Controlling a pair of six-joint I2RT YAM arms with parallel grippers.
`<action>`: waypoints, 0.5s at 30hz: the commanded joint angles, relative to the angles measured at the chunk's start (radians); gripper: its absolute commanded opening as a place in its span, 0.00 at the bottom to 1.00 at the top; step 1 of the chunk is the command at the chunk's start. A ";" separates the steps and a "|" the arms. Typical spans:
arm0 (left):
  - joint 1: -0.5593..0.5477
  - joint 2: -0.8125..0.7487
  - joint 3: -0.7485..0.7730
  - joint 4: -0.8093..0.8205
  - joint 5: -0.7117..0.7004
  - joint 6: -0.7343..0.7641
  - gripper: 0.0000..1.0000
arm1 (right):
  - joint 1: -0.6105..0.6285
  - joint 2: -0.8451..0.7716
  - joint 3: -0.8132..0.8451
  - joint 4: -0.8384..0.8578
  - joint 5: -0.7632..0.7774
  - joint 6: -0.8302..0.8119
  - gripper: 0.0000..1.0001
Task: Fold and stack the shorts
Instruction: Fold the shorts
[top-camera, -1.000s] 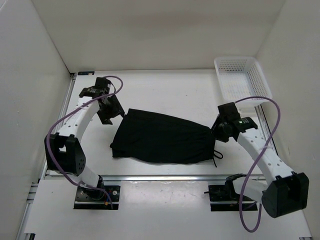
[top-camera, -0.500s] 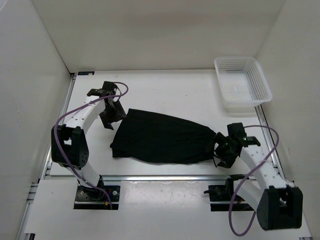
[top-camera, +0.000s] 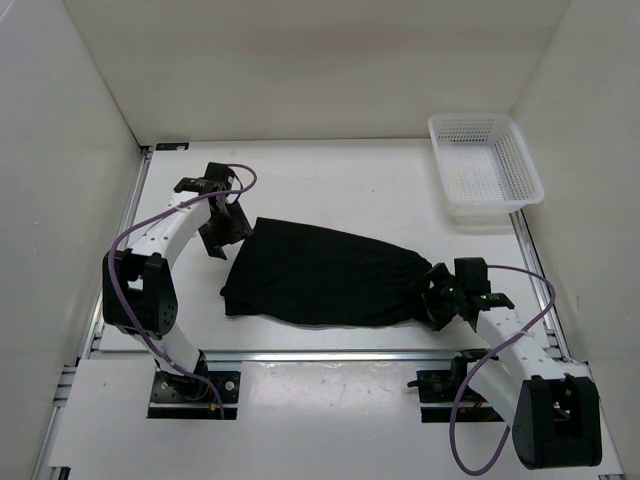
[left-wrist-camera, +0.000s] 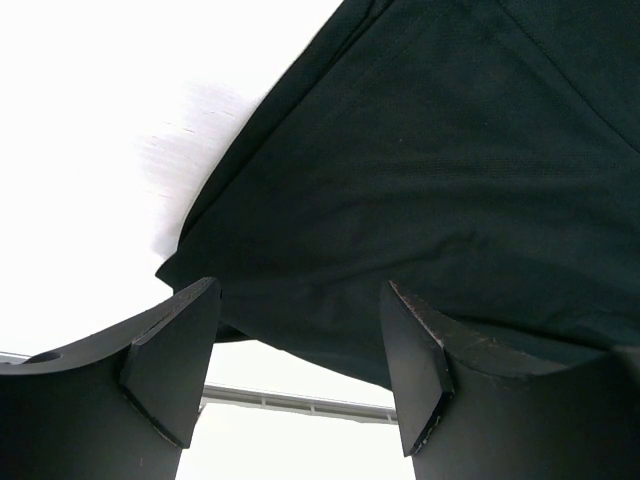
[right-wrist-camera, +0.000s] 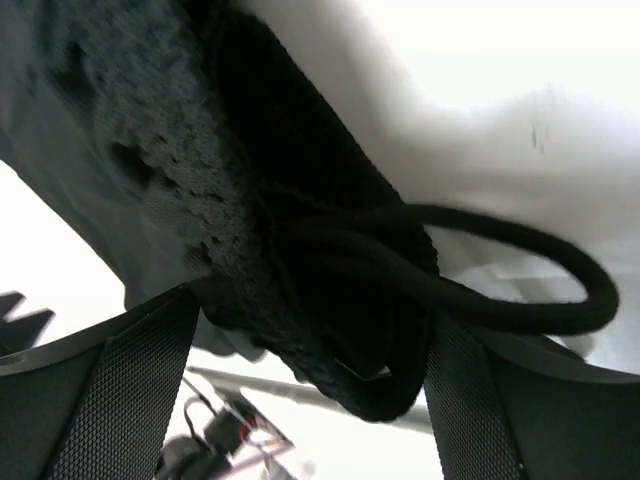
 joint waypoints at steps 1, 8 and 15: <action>0.000 -0.012 0.000 0.009 -0.021 0.012 0.76 | -0.004 0.029 -0.004 0.121 0.128 0.023 0.88; 0.000 0.022 0.000 0.018 0.013 0.012 0.76 | -0.004 0.121 0.034 0.144 0.215 0.011 0.55; 0.000 0.042 0.000 0.018 0.022 0.021 0.76 | -0.004 0.193 0.218 0.049 0.336 -0.184 0.00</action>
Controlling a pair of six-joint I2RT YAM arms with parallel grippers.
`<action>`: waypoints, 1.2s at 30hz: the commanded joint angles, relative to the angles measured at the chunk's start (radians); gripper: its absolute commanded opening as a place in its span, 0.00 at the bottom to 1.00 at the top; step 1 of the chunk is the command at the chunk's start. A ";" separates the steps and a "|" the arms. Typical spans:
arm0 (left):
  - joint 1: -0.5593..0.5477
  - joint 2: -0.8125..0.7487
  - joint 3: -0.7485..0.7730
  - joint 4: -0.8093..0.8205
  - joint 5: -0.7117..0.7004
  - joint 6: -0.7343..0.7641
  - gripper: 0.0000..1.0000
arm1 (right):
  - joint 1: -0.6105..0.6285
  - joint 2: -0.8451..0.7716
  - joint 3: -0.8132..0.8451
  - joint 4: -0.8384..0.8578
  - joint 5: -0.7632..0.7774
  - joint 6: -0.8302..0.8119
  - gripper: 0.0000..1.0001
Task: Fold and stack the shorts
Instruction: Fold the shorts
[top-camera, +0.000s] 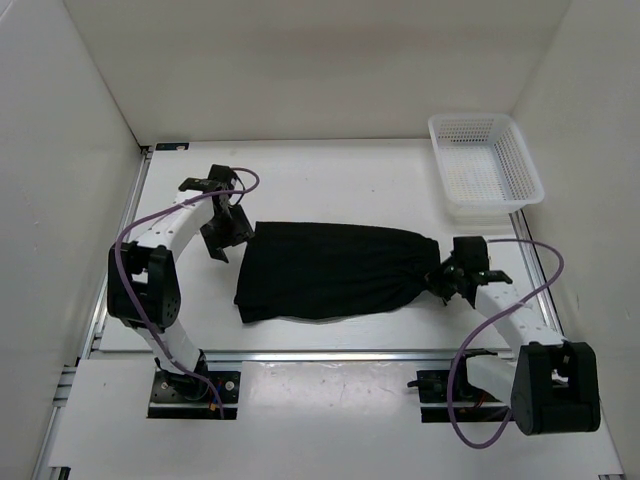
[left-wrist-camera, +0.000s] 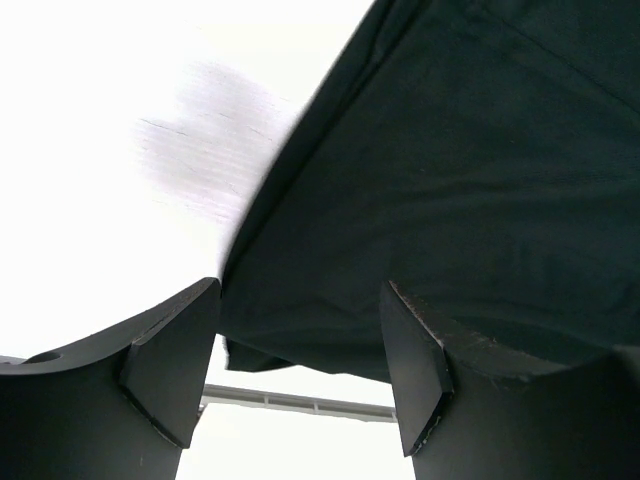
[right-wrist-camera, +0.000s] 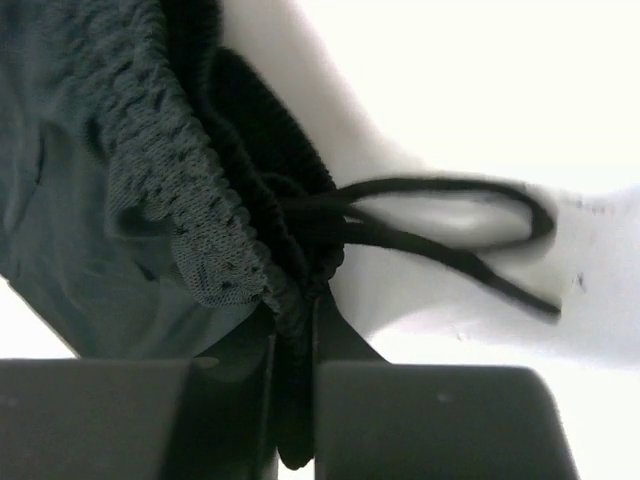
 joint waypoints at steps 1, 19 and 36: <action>0.000 -0.007 0.001 0.015 0.010 0.013 0.76 | -0.003 0.055 0.124 -0.056 0.120 -0.132 0.00; -0.027 0.239 -0.081 0.193 0.183 -0.063 0.10 | 0.316 0.270 0.733 -0.315 0.378 -0.422 0.00; -0.020 0.185 -0.120 0.211 0.191 -0.094 0.26 | 1.021 0.896 1.382 -0.540 0.653 -0.473 0.70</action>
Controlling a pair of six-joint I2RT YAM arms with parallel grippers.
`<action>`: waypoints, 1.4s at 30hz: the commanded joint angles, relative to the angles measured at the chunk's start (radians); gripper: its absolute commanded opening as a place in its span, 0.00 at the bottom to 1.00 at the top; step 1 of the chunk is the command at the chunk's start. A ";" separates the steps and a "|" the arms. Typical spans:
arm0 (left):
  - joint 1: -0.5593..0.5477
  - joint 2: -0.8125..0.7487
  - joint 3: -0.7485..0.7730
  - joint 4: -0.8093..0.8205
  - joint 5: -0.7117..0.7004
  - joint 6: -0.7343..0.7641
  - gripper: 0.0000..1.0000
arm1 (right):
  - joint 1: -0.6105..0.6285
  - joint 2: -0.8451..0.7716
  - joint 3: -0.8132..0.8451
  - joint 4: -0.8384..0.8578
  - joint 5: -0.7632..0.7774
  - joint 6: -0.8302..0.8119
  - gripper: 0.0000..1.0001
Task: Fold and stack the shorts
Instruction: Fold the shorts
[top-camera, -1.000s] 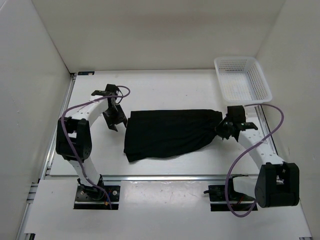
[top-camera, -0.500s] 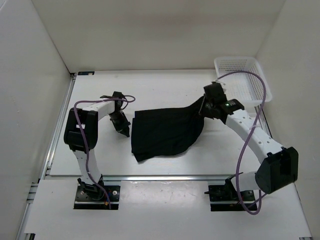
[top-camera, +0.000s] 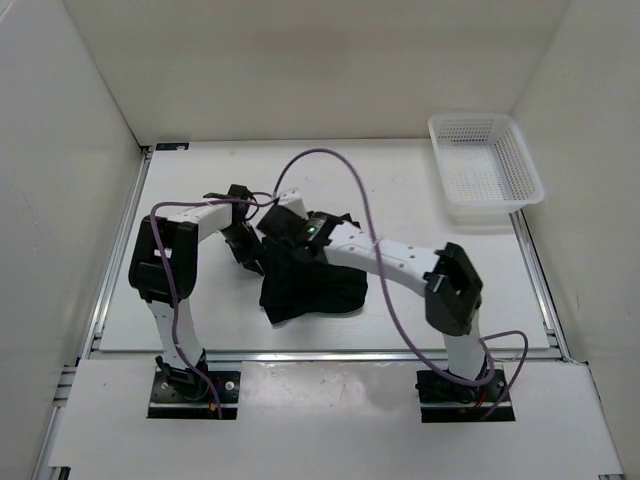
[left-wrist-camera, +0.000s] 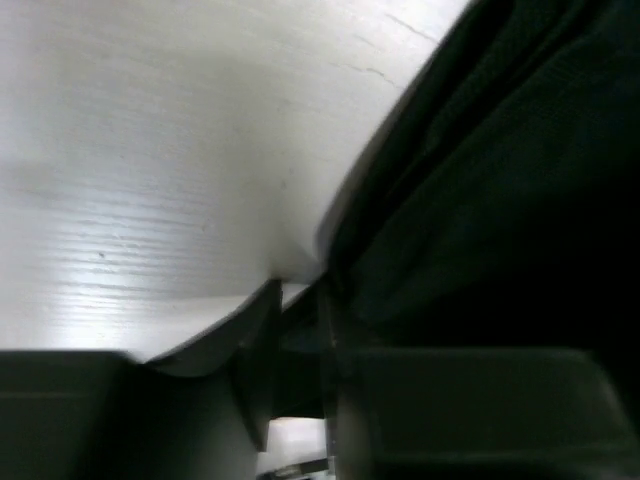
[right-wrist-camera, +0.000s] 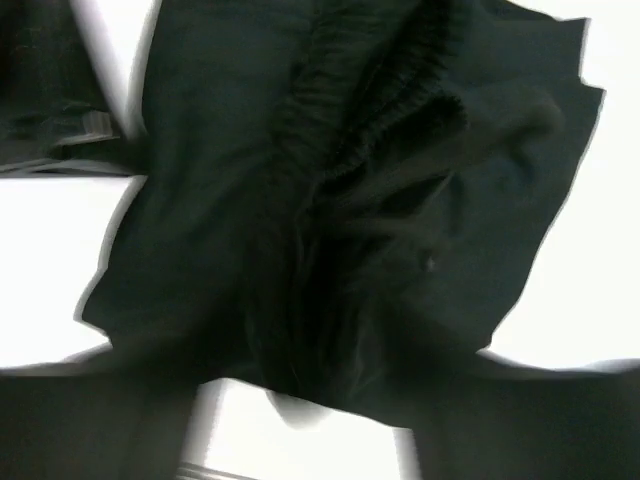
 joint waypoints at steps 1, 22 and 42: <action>0.029 -0.052 -0.037 0.037 -0.041 -0.015 0.36 | 0.056 0.040 0.129 -0.066 0.056 -0.033 1.00; -0.207 -0.161 0.294 -0.225 -0.259 0.147 0.92 | -0.344 -0.564 -0.700 0.121 -0.293 0.222 0.90; -0.245 0.003 0.452 -0.299 -0.288 0.094 0.10 | -0.453 -0.671 -0.701 0.092 -0.318 0.165 0.92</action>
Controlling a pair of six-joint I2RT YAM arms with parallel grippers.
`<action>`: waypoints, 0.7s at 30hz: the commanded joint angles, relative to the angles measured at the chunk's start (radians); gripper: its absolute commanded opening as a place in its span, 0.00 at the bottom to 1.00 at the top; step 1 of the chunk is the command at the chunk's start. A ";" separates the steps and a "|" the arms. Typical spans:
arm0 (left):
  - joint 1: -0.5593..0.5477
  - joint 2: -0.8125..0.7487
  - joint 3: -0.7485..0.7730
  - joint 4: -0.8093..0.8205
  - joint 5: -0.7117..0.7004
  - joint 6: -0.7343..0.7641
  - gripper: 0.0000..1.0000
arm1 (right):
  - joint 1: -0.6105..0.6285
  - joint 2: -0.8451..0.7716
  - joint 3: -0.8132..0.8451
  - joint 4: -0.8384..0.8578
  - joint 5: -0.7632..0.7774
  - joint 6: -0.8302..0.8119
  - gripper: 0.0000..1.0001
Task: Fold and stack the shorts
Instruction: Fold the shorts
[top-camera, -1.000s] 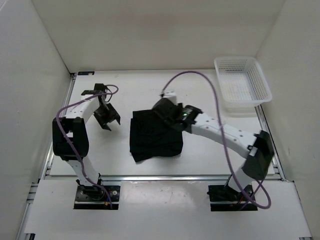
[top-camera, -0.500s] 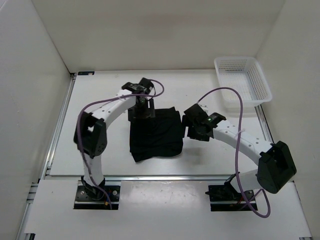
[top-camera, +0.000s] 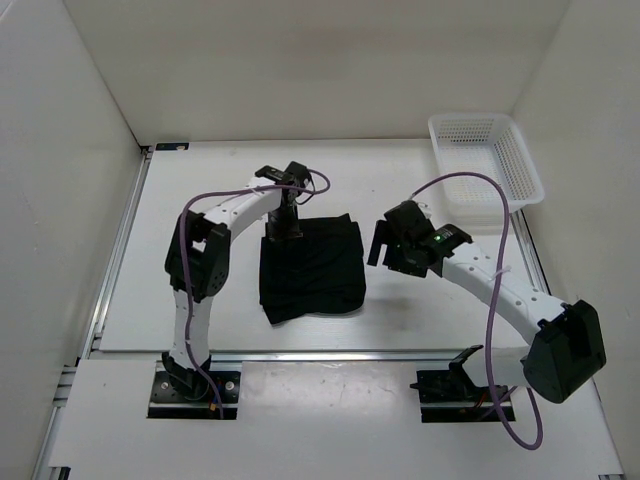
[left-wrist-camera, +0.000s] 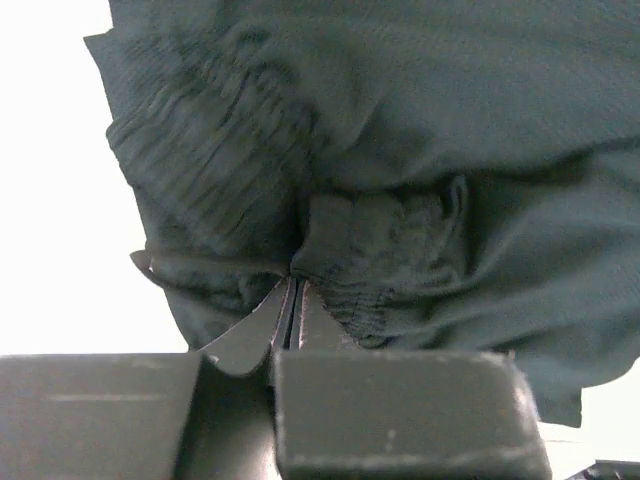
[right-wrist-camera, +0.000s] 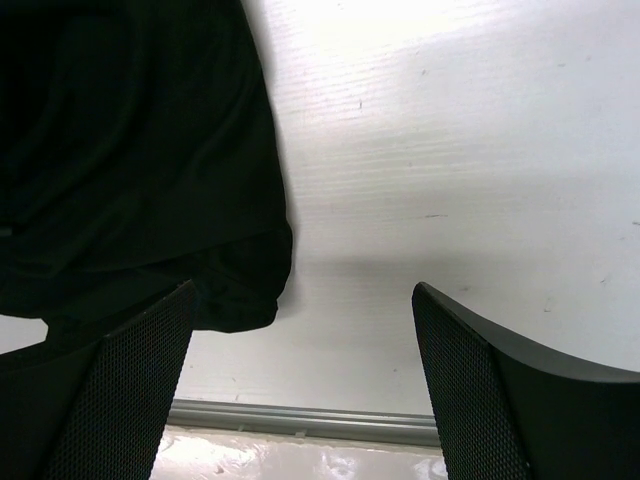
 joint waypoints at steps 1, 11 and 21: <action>0.056 -0.195 -0.056 -0.020 0.033 -0.001 0.10 | -0.014 -0.036 0.028 -0.005 -0.009 -0.034 0.92; 0.191 -0.393 -0.306 0.052 0.099 0.008 0.10 | -0.014 0.034 0.048 0.005 -0.042 -0.075 0.97; 0.303 -0.255 -0.271 0.060 0.031 0.021 0.41 | 0.075 0.205 0.137 0.025 -0.166 -0.140 0.99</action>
